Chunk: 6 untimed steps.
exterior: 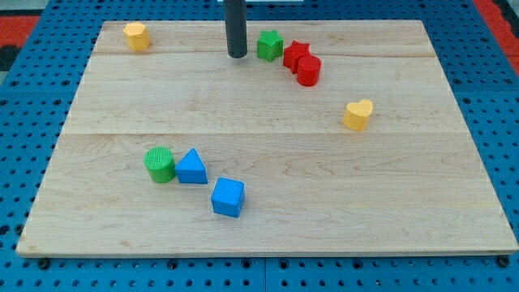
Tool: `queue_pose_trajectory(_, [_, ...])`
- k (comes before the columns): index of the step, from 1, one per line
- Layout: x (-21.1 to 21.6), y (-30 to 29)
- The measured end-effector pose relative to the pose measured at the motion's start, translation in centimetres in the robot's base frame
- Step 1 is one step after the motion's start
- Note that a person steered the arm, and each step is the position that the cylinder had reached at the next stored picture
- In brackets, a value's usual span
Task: Place the green star parallel to yellow hexagon
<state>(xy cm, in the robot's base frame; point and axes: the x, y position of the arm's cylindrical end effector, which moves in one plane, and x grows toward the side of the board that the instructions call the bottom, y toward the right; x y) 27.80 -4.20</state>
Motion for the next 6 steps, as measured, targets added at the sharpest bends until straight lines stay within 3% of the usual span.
queue_pose_trajectory(5, [-0.6,12.6])
queue_pose_trajectory(6, [-3.3,12.8])
